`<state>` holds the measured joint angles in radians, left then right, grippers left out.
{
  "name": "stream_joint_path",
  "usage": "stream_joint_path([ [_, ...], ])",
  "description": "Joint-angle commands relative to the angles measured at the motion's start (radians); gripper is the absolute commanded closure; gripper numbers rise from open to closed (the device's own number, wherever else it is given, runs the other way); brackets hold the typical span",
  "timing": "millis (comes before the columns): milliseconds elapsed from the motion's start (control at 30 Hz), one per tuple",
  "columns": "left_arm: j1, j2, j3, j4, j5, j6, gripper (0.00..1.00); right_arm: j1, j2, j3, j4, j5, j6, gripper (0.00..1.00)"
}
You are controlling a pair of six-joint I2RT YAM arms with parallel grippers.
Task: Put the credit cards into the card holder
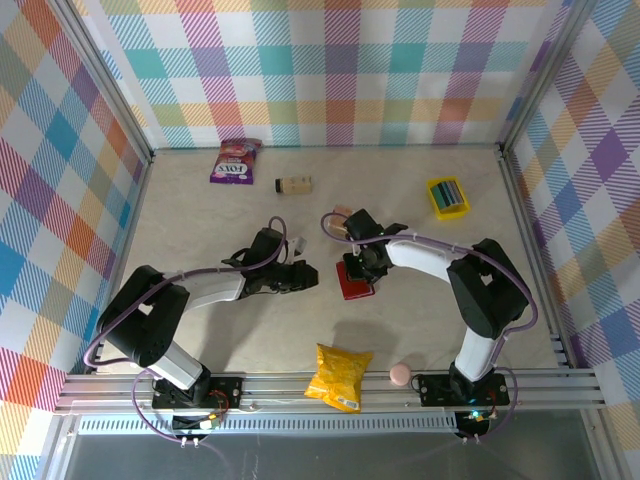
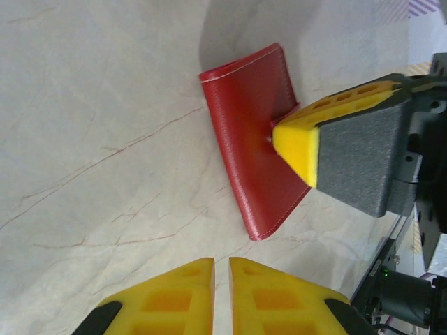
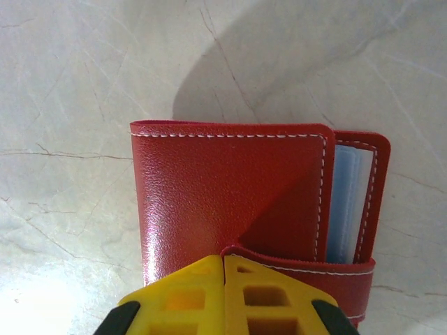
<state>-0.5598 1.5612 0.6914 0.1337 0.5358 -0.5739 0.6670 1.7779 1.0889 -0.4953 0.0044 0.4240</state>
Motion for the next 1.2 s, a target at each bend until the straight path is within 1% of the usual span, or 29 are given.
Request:
stream_joint_path([
  [0,0.011,-0.032,-0.015,-0.01,-0.007,0.051,0.86,0.008,0.118,-0.08,-0.089,0.077,0.06,1.0],
  [300,0.011,-0.032,-0.017,-0.007,0.002,0.05,0.85,0.008,0.055,-0.022,-0.118,0.045,0.039,1.0],
  [533,0.011,-0.039,-0.023,-0.013,-0.009,0.054,0.85,0.007,0.015,0.052,-0.144,0.008,0.007,0.84],
  [667,0.011,-0.044,-0.026,-0.019,-0.02,0.059,0.84,0.003,-0.034,0.07,-0.131,0.011,0.0,0.64],
  [733,0.011,-0.048,-0.028,-0.021,-0.026,0.06,0.84,-0.004,-0.084,0.063,-0.109,0.009,0.004,0.57],
  [800,0.011,-0.057,-0.03,-0.024,-0.026,0.06,0.84,-0.023,-0.163,0.034,-0.066,-0.026,0.004,0.53],
  [933,0.011,-0.083,-0.034,-0.04,-0.043,0.07,0.83,-0.054,-0.377,-0.073,0.055,-0.109,0.004,0.49],
  [1033,0.011,-0.115,-0.041,-0.042,-0.043,0.075,0.81,-0.118,-0.562,-0.19,0.14,-0.164,0.033,0.48],
  [1167,0.011,-0.177,-0.078,0.014,-0.044,0.066,0.79,-0.217,-0.785,-0.344,0.211,-0.183,0.046,0.44],
])
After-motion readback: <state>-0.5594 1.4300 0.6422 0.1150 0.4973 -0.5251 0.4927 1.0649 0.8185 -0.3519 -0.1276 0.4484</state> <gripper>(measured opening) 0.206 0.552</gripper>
